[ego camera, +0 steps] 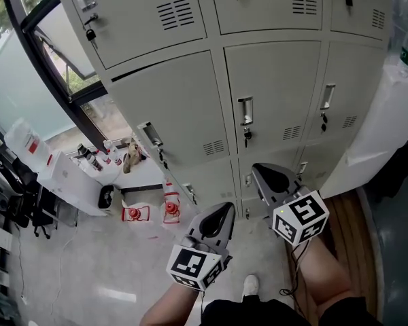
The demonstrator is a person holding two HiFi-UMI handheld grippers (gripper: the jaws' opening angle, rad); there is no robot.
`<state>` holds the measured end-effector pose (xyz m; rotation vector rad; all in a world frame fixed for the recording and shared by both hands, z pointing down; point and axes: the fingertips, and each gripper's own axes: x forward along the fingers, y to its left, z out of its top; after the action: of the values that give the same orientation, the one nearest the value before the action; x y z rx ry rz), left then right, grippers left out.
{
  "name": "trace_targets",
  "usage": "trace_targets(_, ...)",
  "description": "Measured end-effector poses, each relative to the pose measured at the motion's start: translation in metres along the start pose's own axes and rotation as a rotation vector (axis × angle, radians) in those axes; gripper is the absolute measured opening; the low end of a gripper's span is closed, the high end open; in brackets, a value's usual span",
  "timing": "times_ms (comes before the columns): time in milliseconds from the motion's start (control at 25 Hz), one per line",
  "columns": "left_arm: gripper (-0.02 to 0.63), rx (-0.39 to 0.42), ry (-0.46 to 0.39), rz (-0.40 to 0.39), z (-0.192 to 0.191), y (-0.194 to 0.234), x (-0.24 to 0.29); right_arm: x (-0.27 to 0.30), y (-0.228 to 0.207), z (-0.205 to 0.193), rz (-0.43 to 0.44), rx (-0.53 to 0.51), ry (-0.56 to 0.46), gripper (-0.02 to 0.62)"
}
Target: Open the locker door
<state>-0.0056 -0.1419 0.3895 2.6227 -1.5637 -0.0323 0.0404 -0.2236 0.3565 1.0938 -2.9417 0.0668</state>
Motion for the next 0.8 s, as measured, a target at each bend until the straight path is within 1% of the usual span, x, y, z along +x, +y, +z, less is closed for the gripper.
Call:
trace_targets(160, 0.017, -0.002, -0.011, -0.002, 0.007, 0.000, 0.013, 0.008, -0.013, 0.003, -0.004, 0.010, 0.004, 0.054)
trace_targets(480, 0.017, 0.011, -0.040, -0.015, 0.024, 0.006, 0.030, 0.028, -0.032, 0.013, -0.024, -0.002, 0.004, 0.054)
trace_targets(800, 0.017, 0.014, -0.054, -0.058, 0.034, 0.029, 0.038, 0.062, -0.049, 0.014, -0.091, 0.008, 0.011, 0.054)
